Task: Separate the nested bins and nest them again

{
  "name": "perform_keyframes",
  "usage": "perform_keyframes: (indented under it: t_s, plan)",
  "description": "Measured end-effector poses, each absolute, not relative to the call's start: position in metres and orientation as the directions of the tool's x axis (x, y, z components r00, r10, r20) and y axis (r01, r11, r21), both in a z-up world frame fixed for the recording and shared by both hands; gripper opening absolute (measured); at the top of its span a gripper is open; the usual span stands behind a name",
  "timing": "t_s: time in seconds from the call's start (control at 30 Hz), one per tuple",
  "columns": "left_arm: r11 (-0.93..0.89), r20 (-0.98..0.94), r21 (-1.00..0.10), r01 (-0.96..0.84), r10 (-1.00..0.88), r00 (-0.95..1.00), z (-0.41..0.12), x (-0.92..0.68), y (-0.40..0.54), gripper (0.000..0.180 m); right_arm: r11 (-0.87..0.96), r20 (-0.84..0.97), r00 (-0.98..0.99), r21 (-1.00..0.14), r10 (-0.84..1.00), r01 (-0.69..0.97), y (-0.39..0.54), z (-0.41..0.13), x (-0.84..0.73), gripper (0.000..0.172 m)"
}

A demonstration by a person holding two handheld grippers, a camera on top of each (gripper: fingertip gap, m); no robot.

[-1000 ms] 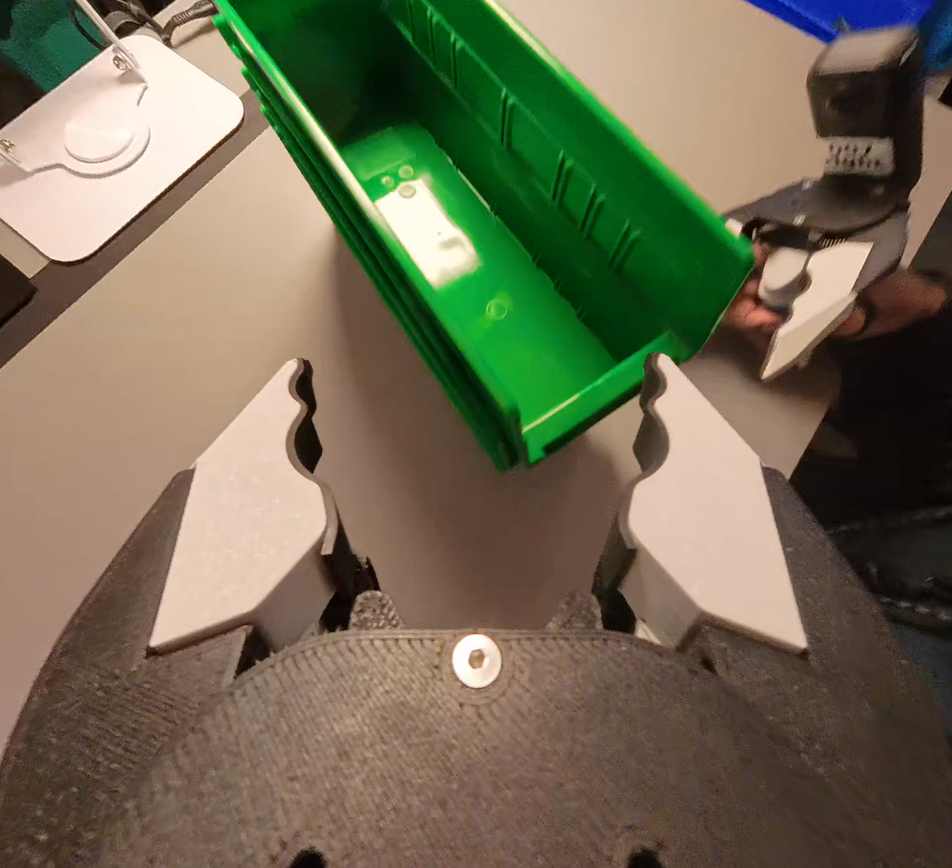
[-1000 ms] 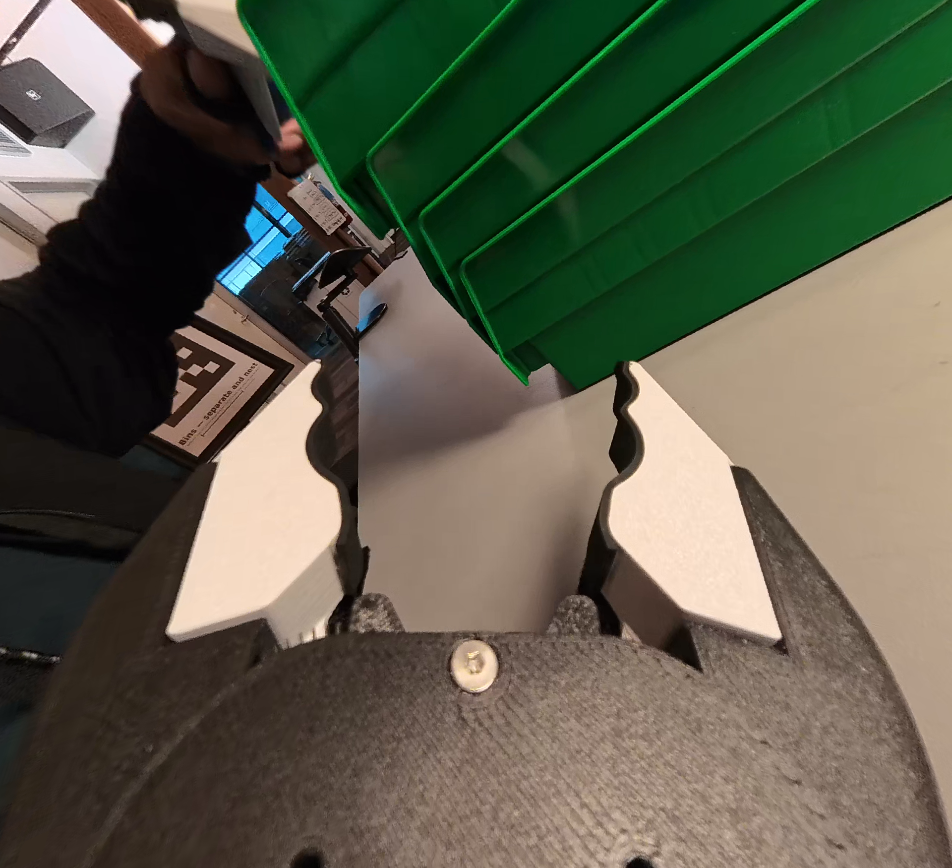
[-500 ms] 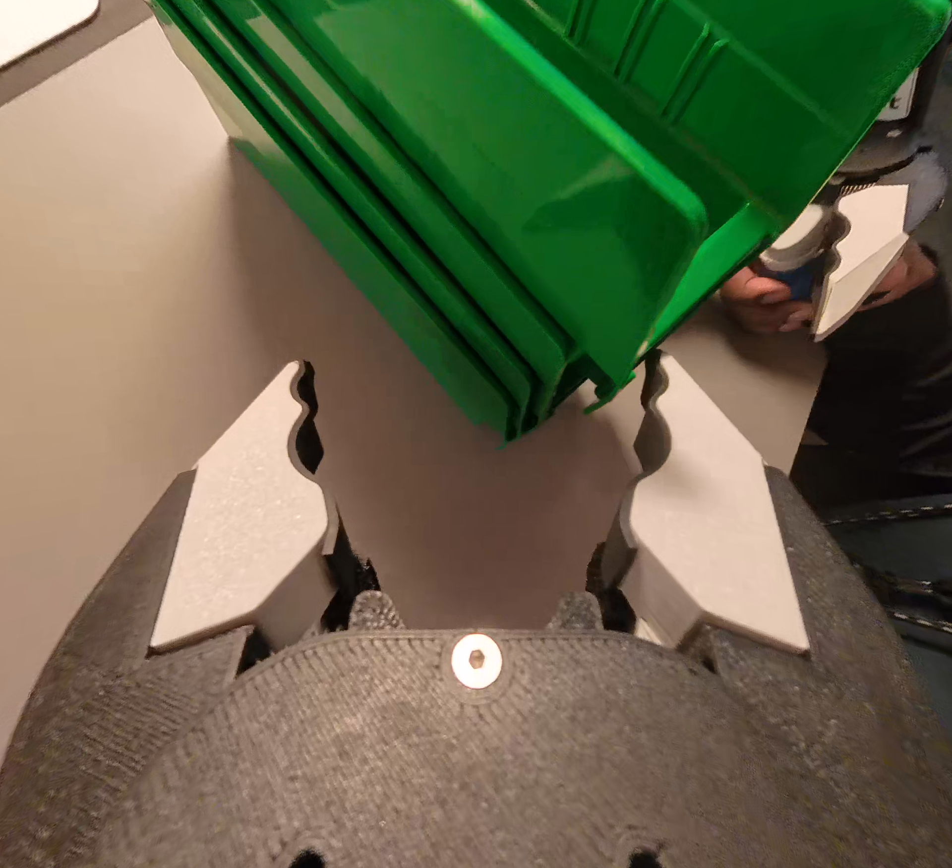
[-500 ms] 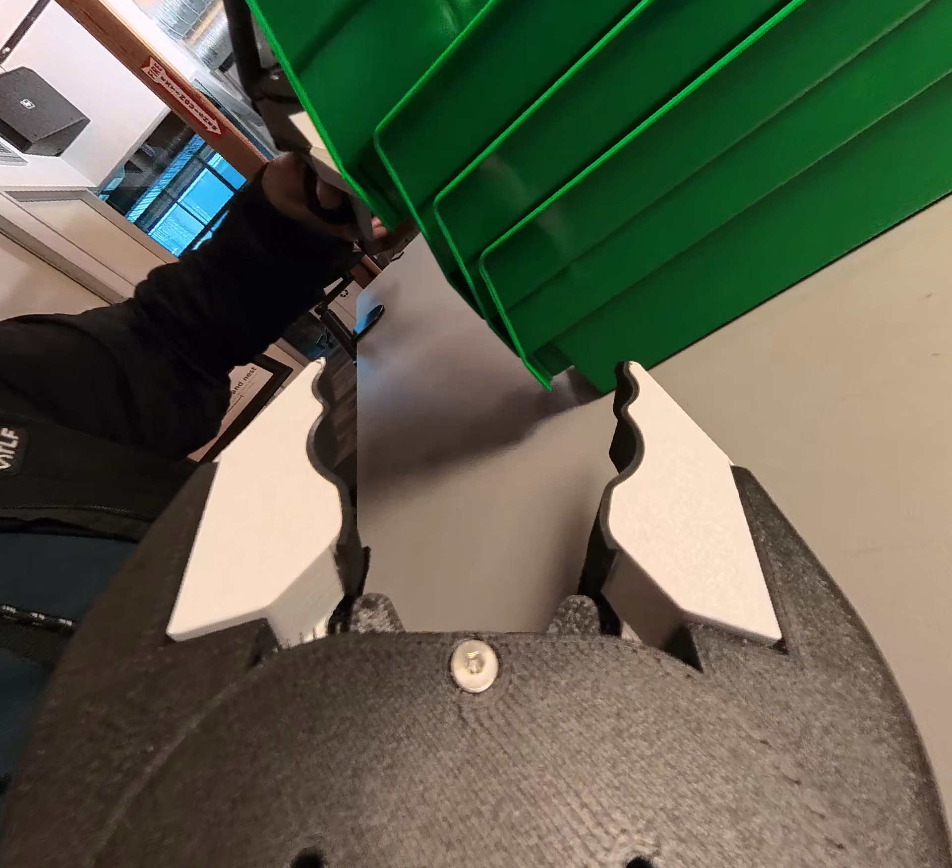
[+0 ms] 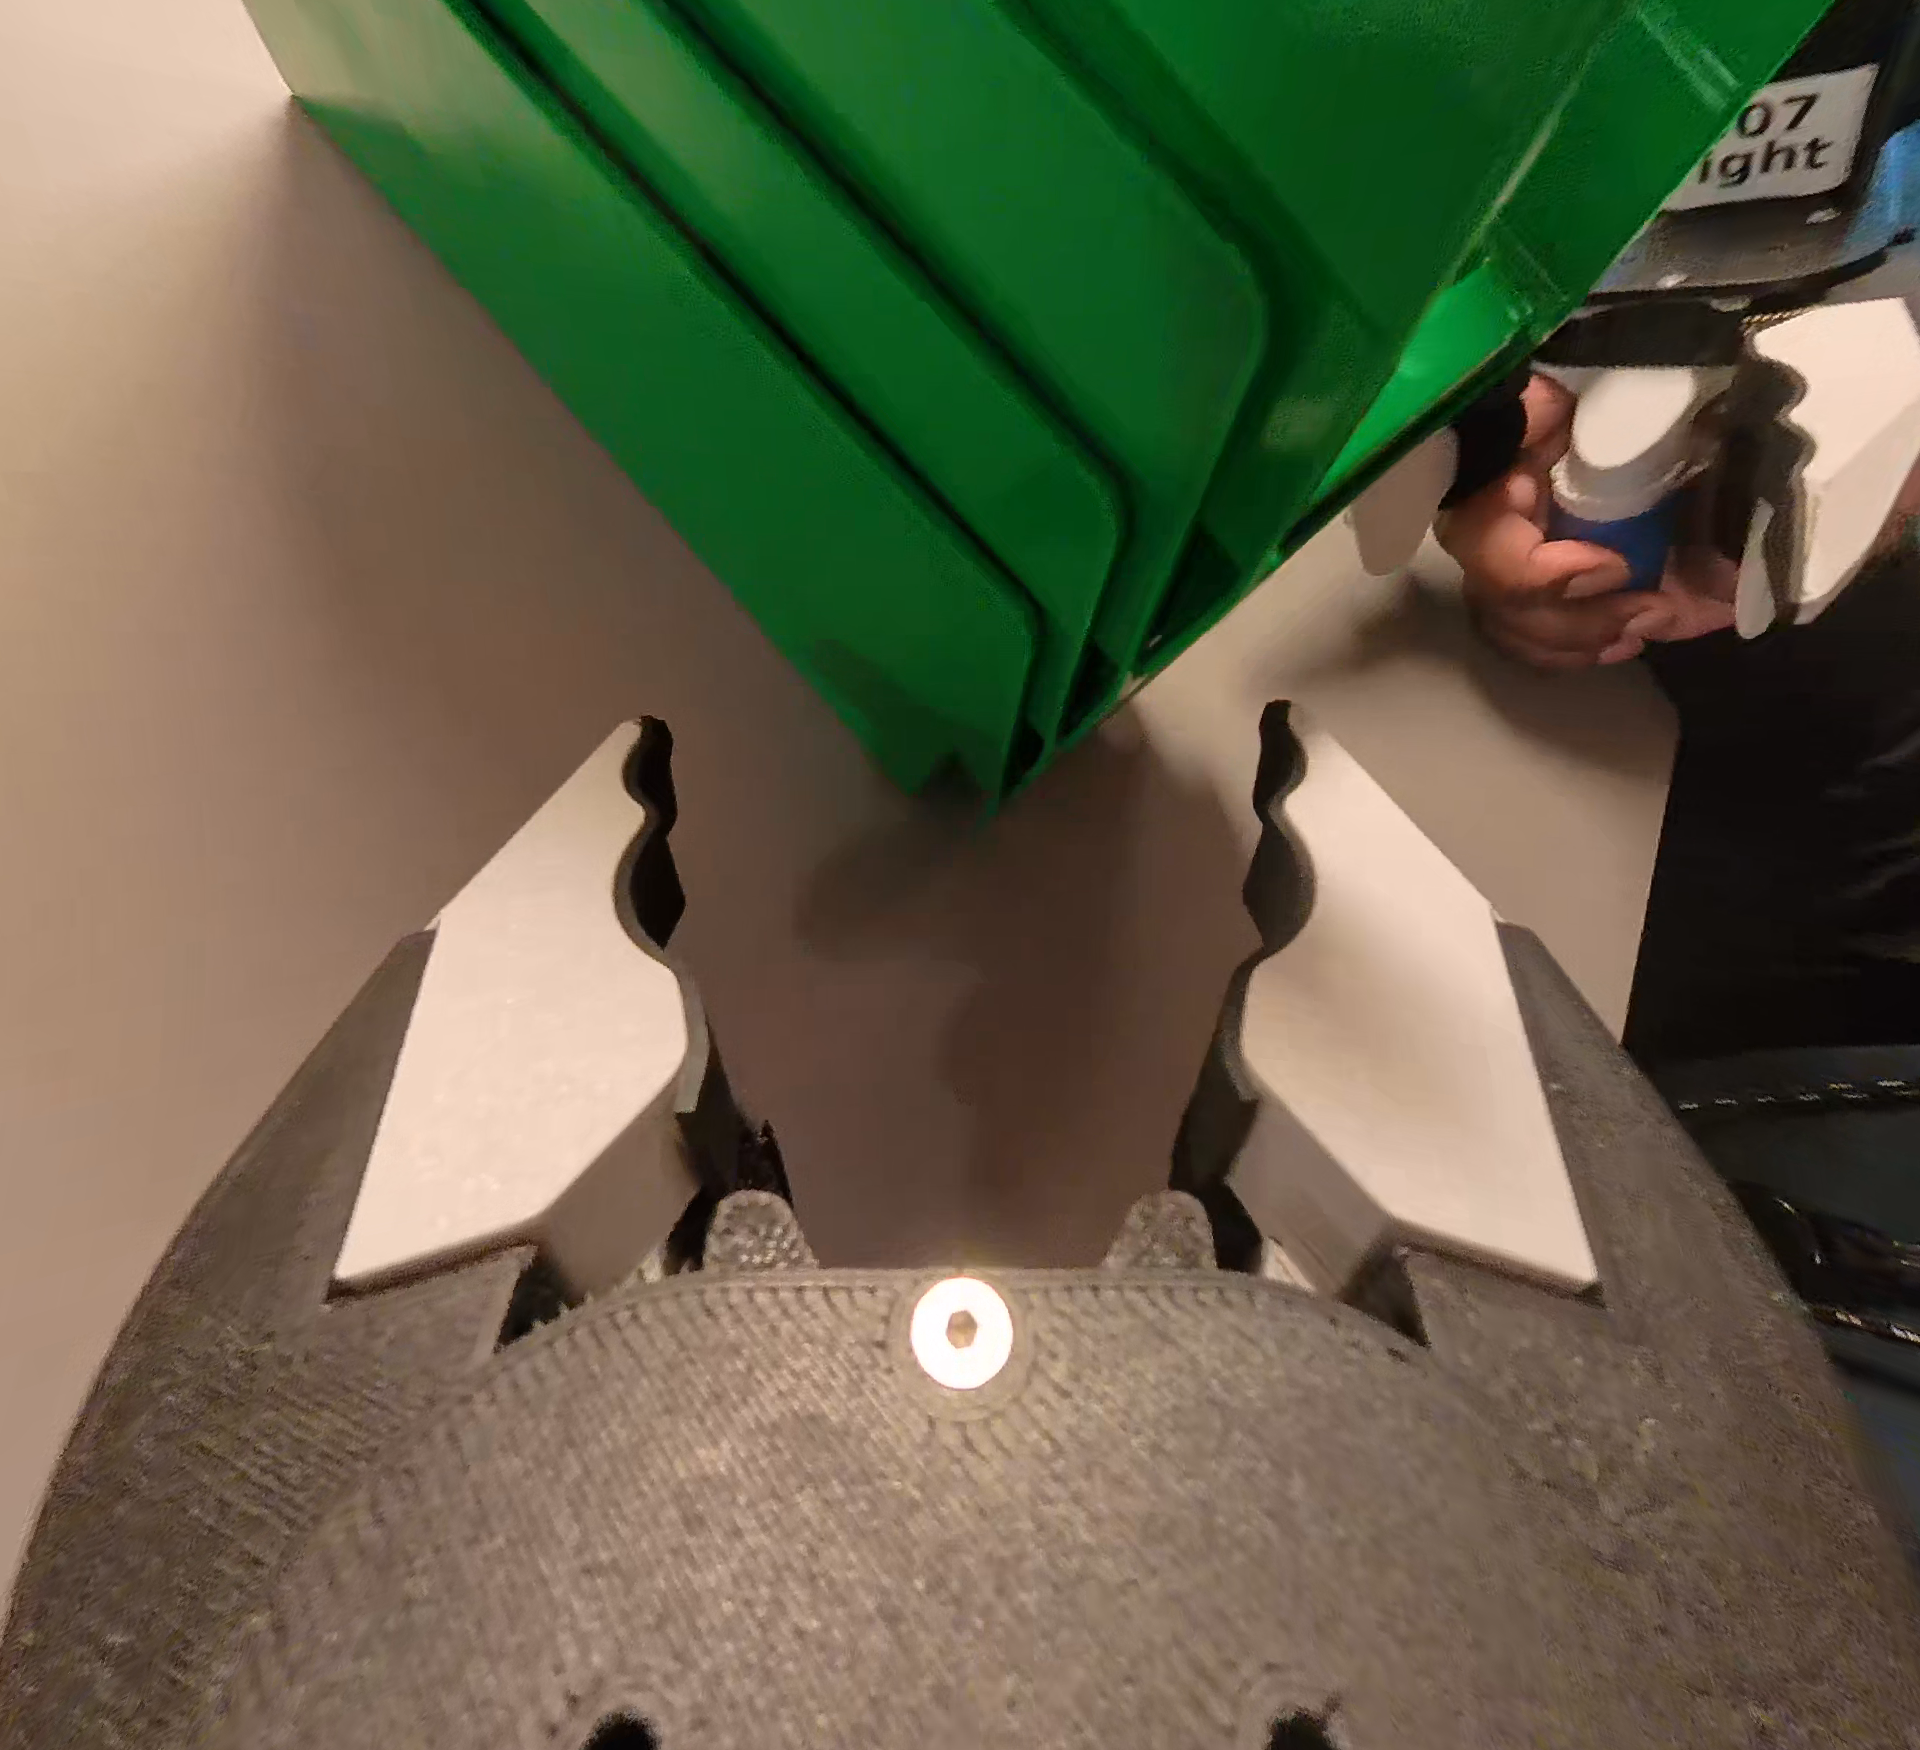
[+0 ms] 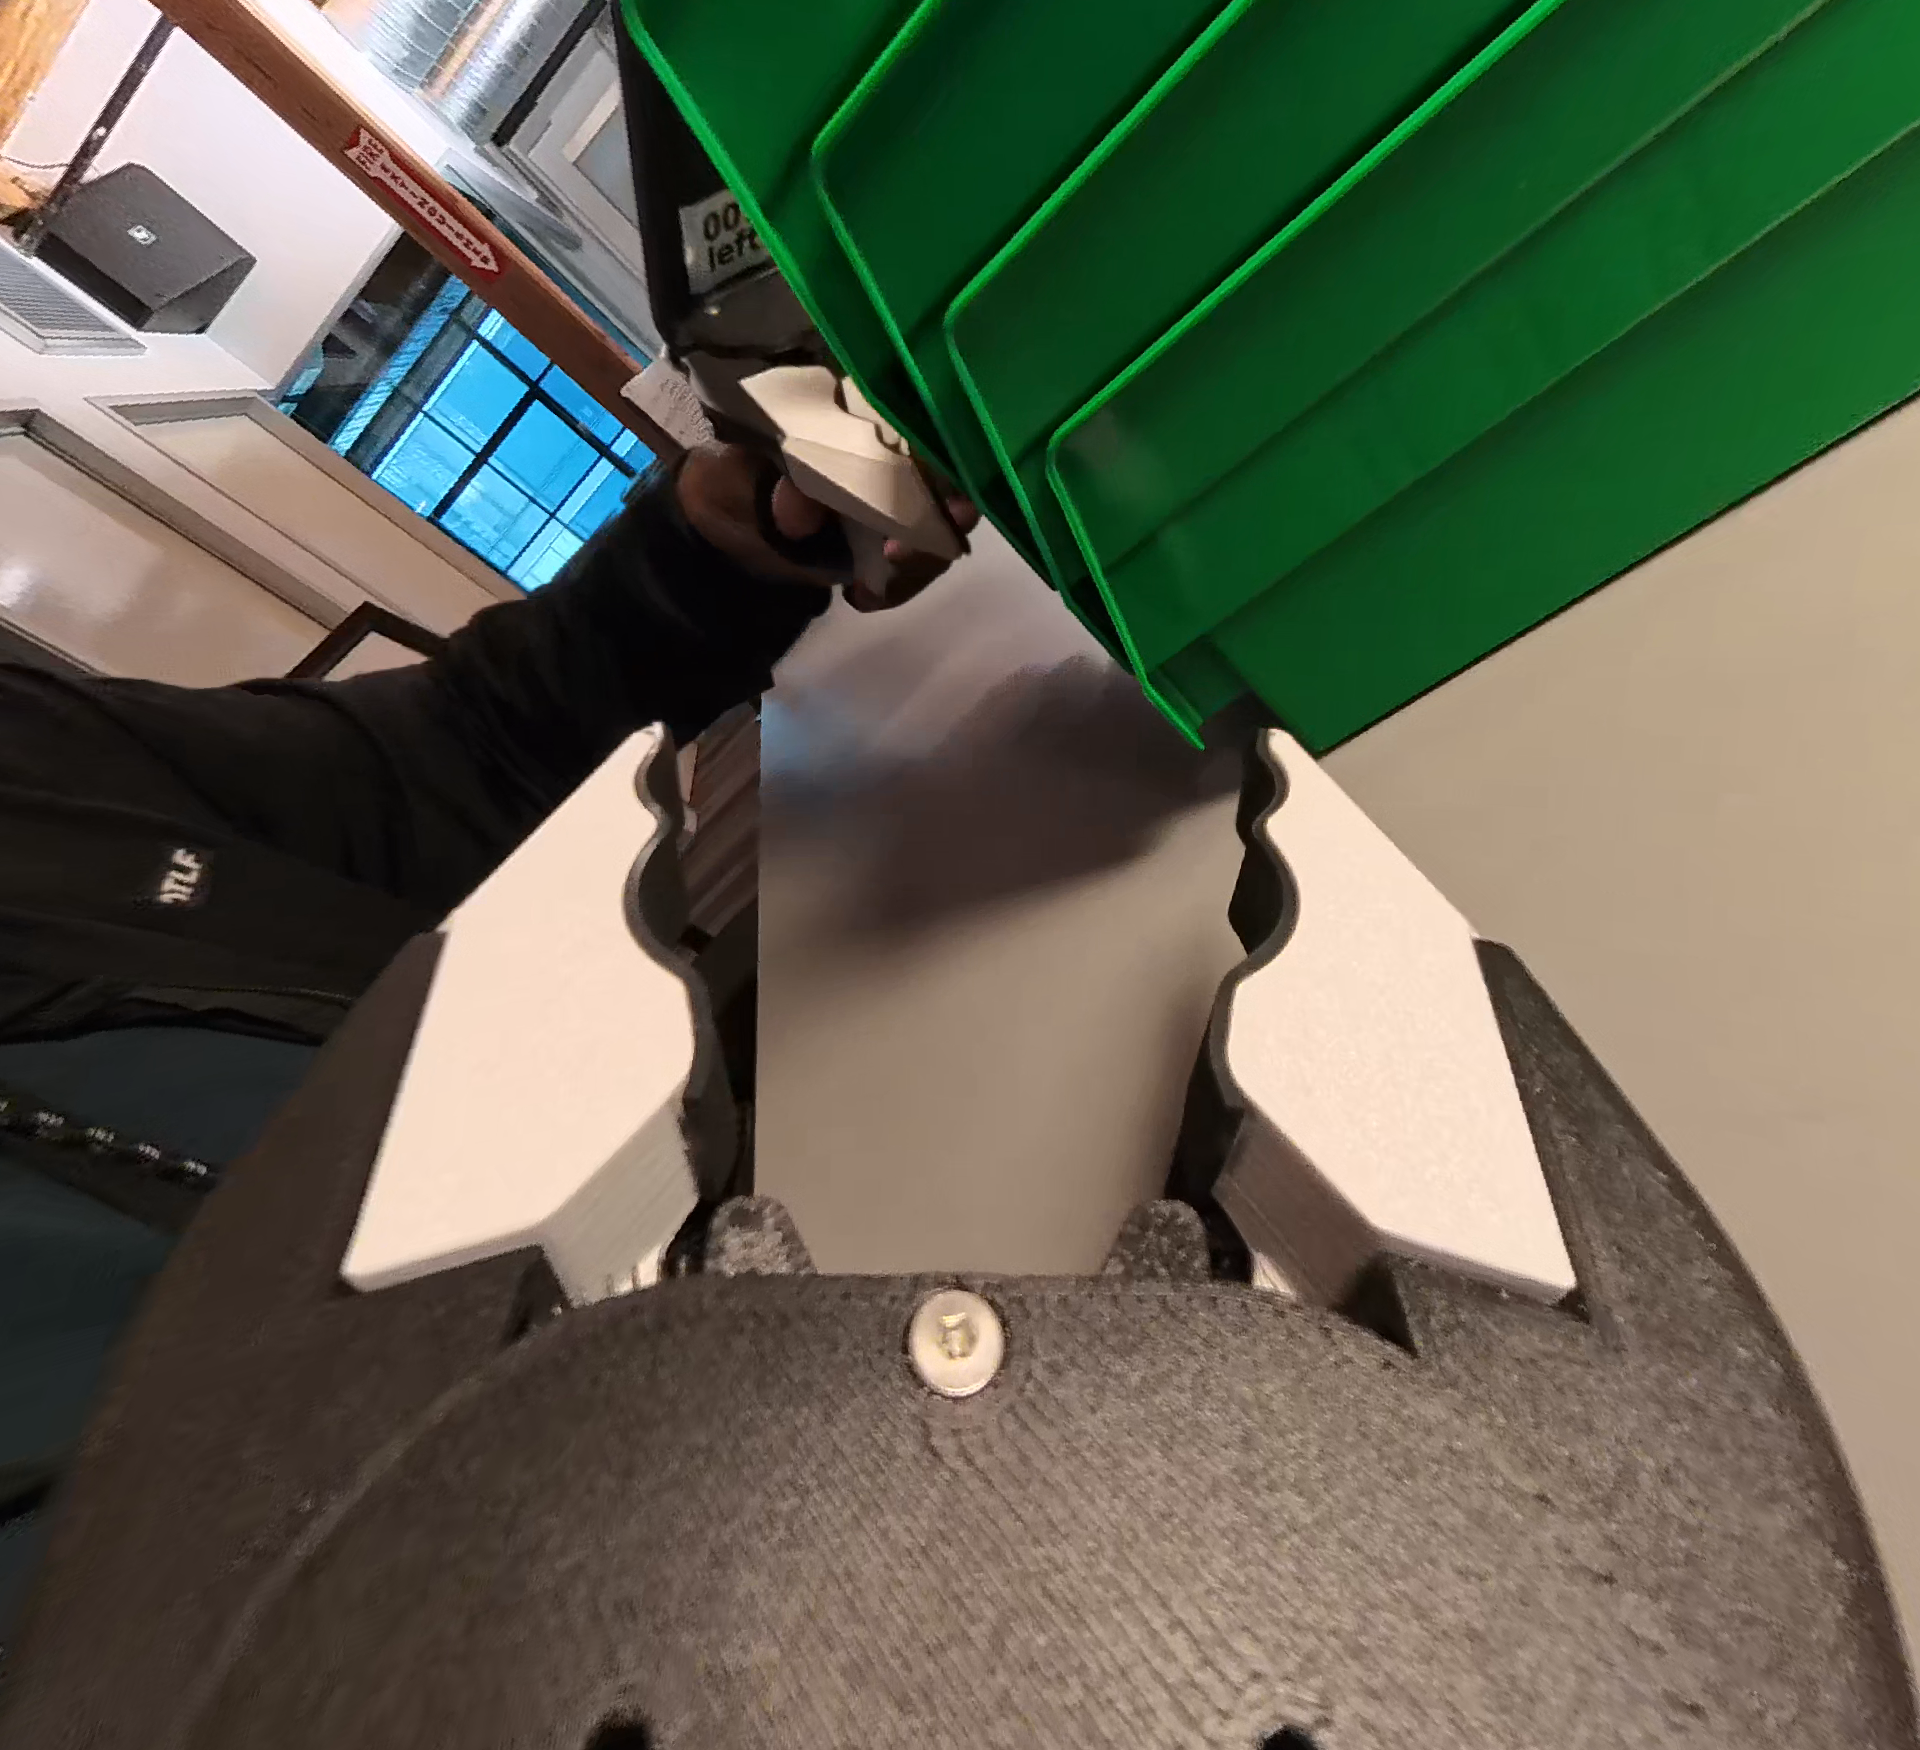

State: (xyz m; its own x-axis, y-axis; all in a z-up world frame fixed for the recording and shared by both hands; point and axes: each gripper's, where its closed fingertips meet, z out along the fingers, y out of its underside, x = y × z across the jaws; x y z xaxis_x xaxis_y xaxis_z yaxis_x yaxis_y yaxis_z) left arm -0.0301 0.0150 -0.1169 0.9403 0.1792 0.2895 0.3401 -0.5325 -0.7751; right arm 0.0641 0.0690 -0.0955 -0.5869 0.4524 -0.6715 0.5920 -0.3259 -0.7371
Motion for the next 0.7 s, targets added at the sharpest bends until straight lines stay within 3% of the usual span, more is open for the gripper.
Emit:
perform_keyframes:
  t_s: [0.03,0.23,0.47,0.7]
  plan:
    - [-0.513,0.306,-0.783,0.352,0.175,0.936,-0.117,-0.031,0.012,0.111,-0.319,-0.674,-0.584,-0.734,0.453,0.599,0.068,-0.097,0.064,0.107]
    - [-0.42,0.452,-0.804,0.421,0.029,0.892,-0.118,0.0,0.019,0.108,-0.31,-0.626,-0.539,-0.765,0.564,0.564,0.072,-0.103,0.053,0.105]
    - [-0.407,0.42,-0.851,0.331,-0.151,0.895,-0.112,0.046,0.04,0.111,-0.394,-0.62,-0.47,-0.774,0.628,0.495,0.096,-0.097,0.061,0.105]
    - [-0.327,0.405,-0.87,0.369,-0.047,0.913,-0.097,-0.016,0.023,0.11,-0.391,-0.566,-0.367,-0.803,0.738,0.45,0.124,-0.1,0.076,0.107]
